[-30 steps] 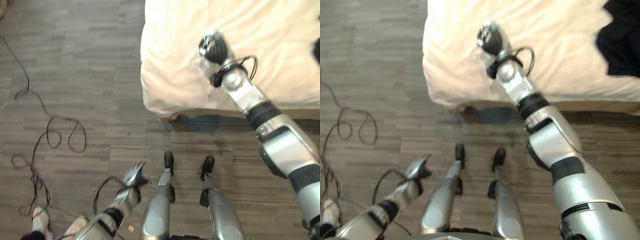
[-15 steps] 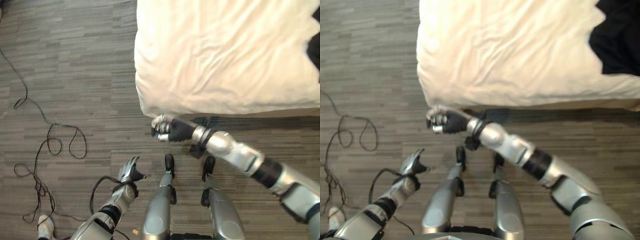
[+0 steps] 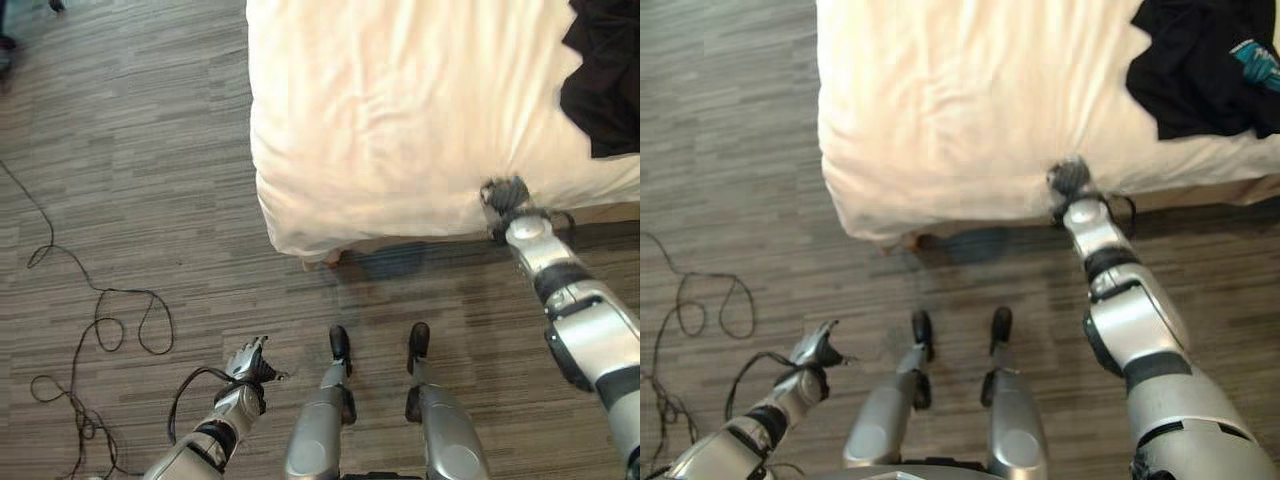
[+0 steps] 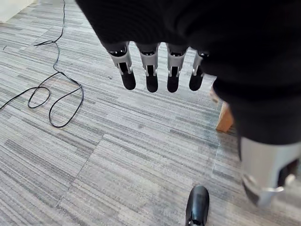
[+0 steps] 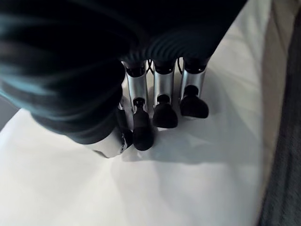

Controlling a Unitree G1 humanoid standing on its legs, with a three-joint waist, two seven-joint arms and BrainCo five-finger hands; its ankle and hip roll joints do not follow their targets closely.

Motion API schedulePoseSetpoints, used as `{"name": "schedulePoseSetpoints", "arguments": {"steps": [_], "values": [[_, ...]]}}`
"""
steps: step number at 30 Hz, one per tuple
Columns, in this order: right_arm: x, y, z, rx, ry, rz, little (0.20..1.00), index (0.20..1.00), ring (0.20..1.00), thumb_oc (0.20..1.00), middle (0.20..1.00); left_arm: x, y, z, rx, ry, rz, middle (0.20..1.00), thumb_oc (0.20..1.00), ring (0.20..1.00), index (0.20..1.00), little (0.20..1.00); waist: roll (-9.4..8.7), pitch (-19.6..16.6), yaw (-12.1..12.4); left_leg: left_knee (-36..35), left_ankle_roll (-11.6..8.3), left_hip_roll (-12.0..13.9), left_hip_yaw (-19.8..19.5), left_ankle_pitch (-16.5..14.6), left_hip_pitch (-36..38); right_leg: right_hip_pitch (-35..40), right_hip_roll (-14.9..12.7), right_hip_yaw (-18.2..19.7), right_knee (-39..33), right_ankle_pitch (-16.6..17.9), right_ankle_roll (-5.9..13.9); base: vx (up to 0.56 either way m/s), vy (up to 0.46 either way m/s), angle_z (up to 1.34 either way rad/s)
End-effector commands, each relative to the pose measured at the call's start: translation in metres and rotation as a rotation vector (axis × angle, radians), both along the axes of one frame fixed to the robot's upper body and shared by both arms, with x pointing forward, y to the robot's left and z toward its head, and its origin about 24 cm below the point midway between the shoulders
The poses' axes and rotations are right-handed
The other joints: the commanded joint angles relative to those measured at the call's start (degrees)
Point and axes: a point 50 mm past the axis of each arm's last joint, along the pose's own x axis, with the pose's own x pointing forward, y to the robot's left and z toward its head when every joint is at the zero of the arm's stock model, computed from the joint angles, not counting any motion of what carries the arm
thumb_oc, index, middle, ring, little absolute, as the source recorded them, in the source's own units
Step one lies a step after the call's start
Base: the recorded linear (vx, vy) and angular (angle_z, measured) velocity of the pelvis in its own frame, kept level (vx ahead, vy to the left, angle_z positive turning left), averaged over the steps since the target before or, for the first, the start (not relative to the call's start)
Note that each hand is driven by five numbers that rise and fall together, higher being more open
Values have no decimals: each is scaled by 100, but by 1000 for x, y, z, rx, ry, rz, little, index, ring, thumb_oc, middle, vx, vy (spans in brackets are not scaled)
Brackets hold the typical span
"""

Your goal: Tidy up the quilt and then pick up the clothes from the bed and put them into the laundry hamper.

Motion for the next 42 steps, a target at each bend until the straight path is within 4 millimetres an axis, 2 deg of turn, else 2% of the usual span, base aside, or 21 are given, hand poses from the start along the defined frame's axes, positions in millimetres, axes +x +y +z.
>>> {"name": "schedulePoseSetpoints", "arguments": {"steps": [1,2,4,5,6,7,11,12,13,16,20,23,24,25,26,31,34,35,39,40,42], "values": [[-57,-23,-95,41,276,-93,200,200,200,200,200,11,2,8,-21,-41,29,1000,1000,1000,1000,1000,-330,220,-47,1181,-217,-2,-133,-1317,14,-67,-719,215,1010,-1188,659,24,53,23],[-57,-22,-95,41,276,-93,200,200,200,200,200,11,2,8,-21,-41,29,1000,1000,1000,1000,1000,-334,196,-45,1173,-215,-6,-133,-1301,-10,-88,-721,215,997,-1171,658,37,52,26],[-140,-37,-175,189,510,-245,200,200,200,200,200,6,8,6,-60,-32,109,1000,1000,1000,1000,1000,-496,196,-273,1220,-181,-11,-122,-1422,115,43,-734,234,1026,-1204,672,62,25,12],[-140,-37,-175,189,510,-245,200,200,200,200,200,6,9,6,-59,-32,108,1000,1000,1000,1000,1000,-498,175,-272,1209,-179,-15,-123,-1405,95,26,-736,233,1011,-1186,671,137,-1,7],[-197,-38,-212,267,646,-338,200,200,200,200,200,1,10,2,-92,-18,150,1000,1000,1000,1000,1000,-647,46,-463,1082,-183,-3,-66,-1438,349,263,-660,260,868,-1170,683,93,-14,-1],[-197,-38,-213,267,646,-338,200,200,200,200,200,1,10,2,-92,-18,150,1000,1000,1000,1000,1000,-649,28,-462,1068,-181,-7,-66,-1419,332,248,-662,260,852,-1152,683,140,-39,-8],[-275,-29,-249,319,834,-438,275,275,275,275,275,-16,13,-9,-130,44,212,1000,1000,1000,1000,1000,-856,-311,-730,593,-176,149,218,-1373,922,475,-438,356,707,-1129,707,109,-67,-43],[-281,-26,-252,308,872,-419,460,460,460,460,460,-22,16,-12,-128,65,225,1000,1000,1000,1000,1000,-861,-361,-707,509,-194,275,467,-1374,1083,457,-520,39,803,-1106,729,52,-81,-63],[-283,-23,-253,279,897,-384,1000,1000,1000,1000,1000,-29,19,-16,-113,97,222,1000,1000,1000,1000,1000,-858,-415,-619,423,-241,445,801,-1367,1252,492,-736,-631,945,-1120,703,93,-90,-116],[-281,-18,-254,193,928,-281,1000,1000,1000,1000,1000,-55,24,-30,-77,202,228,1000,1000,1000,1000,1000,-835,-653,-499,377,-359,816,1710,-1323,1674,792,-1317,-2262,1310,-1204,577,111,-122,-250],[-288,-11,-257,198,917,-271,1000,1000,1000,1000,1000,-81,32,-40,-63,278,292,1000,1000,1000,1000,1000,-894,-997,-697,729,-435,1114,2351,-1416,2145,794,-947,-1819,1070,-1356,475,196,-273,-235],[-282,-8,-256,140,924,-187,1000,1000,1000,1000,1000,-92,36,-43,-60,297,332,1000,1000,1000,1000,1000,-810,-1020,-598,1922,-813,1747,2213,-305,2092,1097,-290,-1459,586,-1549,253,288,-414,-140],[-277,-9,-254,112,915,-154,1000,1000,1000,1000,1000,-92,36,-43,-58,290,340,1000,1000,1000,1000,1000,-865,-1013,-489,2320,-691,1699,1799,-216,1967,1168,-134,-1269,462,-1565,155,361,-408,-169],[-273,-6,-253,89,919,-110,1000,1000,1000,1000,1000,-90,36,-42,-72,271,352,1000,1000,1000,1000,1000,-979,-1033,-319,2786,-356,1149,900,-758,1470,1227,13,-923,336,-1576,97,425,-280,-187],[-267,-1,-253,52,917,-63,1000,1000,1000,1000,1000,-85,30,-42,-108,234,376,1000,1000,1000,1000,1000,-1140,-970,-62,2812,-18,102,-170,-1443,875,1368,22,-296,237,-1551,147,311,-121,-235],[-255,-6,-248,11,896,-61,1000,1000,1000,1000,1000,-71,17,-39,-197,158,434,1000,1000,1000,1000,1000,-1119,-916,122,2154,2,12,-400,-1608,255,1800,24,262,-26,-1717,296,384,-5,-150],[-249,-5,-246,-14,878,-59,1000,1000,1000,1000,1000,-67,9,-39,-213,153,420,1000,1000,1000,1000,1000,-963,-880,302,806,-182,-7,-657,-747,-155,2211,257,530,-126,-1960,256,524,77,-78],[-250,-3,-247,-7,875,-67,1000,1000,1000,1000,1000,-69,4,-42,-191,182,397,1000,1000,1000,1000,1000,-980,-887,289,290,-231,176,-255,-599,-355,2533,232,580,-126,-2193,281,772,127,-71],[-269,5,-256,23,929,-81,1000,1000,1000,1000,1000,-96,7,-53,-163,276,448,1000,1000,1000,1000,1000,-1117,-1114,374,350,-92,223,-57,-371,-238,2918,207,773,270,-2516,369,680,157,-33],[-273,7,-258,34,936,-90,1000,1000,1000,1000,1000,-97,7,-53,-159,281,446,1000,1000,1000,1000,1000,-1205,-1120,411,529,-2,137,-110,-400,-248,2813,138,740,701,-2406,438,512,60,-34],[-280,12,-262,51,971,-115,1000,1000,1000,1000,1000,-100,13,-53,-116,316,426,1000,1000,1000,1000,1000,-1397,-961,319,776,259,-44,-21,-779,131,1980,-141,626,3028,-1070,996,641,96,-35]]}}
